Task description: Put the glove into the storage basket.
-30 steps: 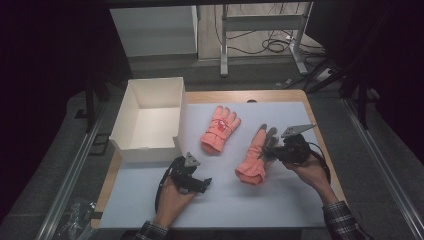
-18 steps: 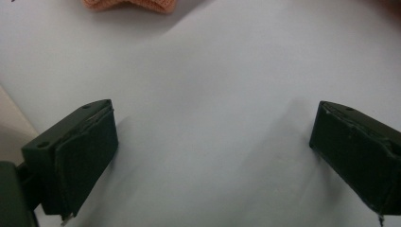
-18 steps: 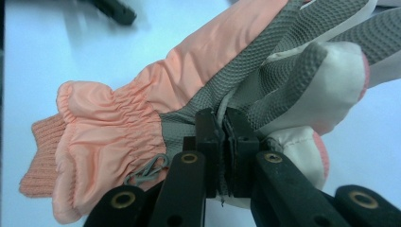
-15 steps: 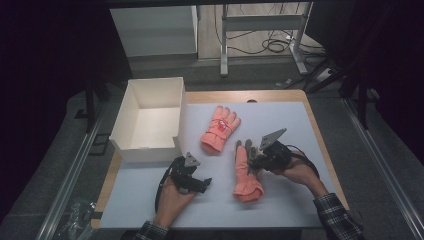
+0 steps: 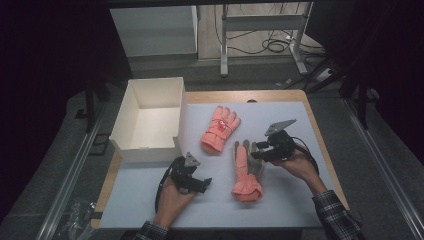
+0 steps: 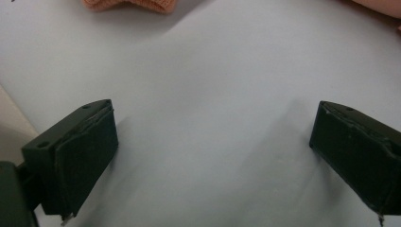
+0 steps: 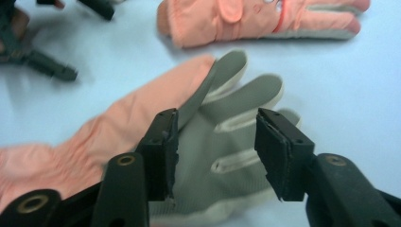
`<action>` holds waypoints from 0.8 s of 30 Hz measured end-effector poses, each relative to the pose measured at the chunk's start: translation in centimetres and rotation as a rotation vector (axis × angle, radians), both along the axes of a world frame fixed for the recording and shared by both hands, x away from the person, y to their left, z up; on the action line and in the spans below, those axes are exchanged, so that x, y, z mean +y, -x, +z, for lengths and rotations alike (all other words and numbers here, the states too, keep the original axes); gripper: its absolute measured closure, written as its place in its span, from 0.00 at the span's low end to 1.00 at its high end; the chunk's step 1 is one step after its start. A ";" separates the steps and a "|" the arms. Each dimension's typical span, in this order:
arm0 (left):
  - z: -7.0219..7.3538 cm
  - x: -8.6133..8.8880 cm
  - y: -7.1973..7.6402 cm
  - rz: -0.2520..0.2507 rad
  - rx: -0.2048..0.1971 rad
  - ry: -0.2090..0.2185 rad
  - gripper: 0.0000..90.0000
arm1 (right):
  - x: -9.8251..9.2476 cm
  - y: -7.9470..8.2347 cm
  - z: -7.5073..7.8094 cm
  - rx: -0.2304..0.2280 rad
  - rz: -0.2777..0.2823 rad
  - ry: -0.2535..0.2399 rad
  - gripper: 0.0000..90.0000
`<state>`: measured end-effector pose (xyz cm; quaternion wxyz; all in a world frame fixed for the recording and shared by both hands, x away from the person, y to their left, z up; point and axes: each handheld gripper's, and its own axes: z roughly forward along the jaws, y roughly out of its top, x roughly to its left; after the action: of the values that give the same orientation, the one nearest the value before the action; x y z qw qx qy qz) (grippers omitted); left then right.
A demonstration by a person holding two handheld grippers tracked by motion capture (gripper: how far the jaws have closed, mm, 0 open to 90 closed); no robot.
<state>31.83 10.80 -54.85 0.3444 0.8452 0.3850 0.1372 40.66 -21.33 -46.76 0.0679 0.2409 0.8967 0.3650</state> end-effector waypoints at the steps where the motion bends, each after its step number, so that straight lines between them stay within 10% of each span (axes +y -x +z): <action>1: 0.0 0.0 0.0 0.002 -0.001 0.003 0.02 | 0.3 -0.2 0.0 -0.003 -0.009 -0.001 0.51; 24: 0.0 0.0 0.0 0.002 -0.001 0.004 0.02 | 4.5 -3.3 0.4 -0.001 -0.112 -0.072 0.40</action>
<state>31.82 10.77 -54.86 0.3462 0.8441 0.3859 0.1369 44.00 -16.82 -46.35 0.0801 0.2927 0.8681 0.3928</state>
